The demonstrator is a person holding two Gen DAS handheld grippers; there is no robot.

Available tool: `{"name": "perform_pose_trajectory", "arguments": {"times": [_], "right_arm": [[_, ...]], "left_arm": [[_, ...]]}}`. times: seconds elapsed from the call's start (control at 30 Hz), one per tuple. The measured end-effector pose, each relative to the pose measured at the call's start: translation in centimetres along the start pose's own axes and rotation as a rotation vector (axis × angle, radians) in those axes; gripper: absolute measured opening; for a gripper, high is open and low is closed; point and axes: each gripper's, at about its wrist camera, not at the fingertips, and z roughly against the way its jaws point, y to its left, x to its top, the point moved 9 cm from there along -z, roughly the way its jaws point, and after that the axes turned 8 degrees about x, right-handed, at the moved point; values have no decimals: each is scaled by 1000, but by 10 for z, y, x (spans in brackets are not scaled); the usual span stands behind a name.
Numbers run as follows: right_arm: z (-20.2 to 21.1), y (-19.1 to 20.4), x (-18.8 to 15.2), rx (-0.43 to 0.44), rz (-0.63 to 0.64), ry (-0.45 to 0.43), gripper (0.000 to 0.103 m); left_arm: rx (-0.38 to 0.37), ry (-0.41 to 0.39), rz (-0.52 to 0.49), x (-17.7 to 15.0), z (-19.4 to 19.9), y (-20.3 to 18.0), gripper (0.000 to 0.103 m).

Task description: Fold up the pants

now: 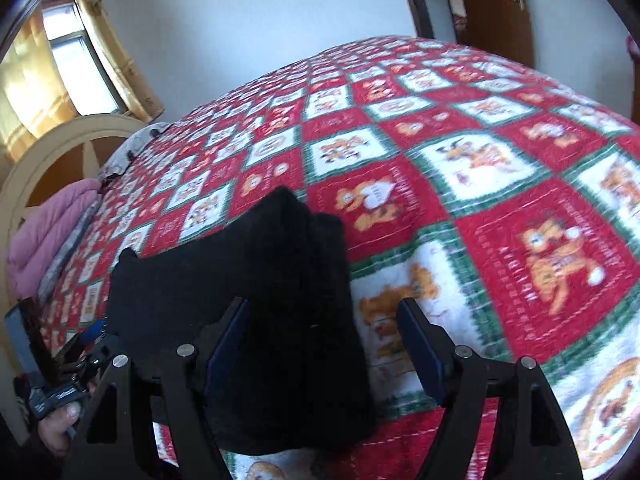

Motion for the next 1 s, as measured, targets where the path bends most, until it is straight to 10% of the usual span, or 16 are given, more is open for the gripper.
{"name": "perform_pose_trajectory", "arguments": {"times": [0.43, 0.77, 1.0], "right_arm": [[-10, 2, -9, 130, -73, 45, 54], [-6, 3, -12, 227, -135, 34, 29], [7, 21, -4, 254, -87, -15, 27]], "left_arm": [[-37, 6, 5, 2, -4, -2, 101], [-135, 16, 75, 8, -2, 2, 22], [-191, -13, 126, 12, 13, 7, 13]]}}
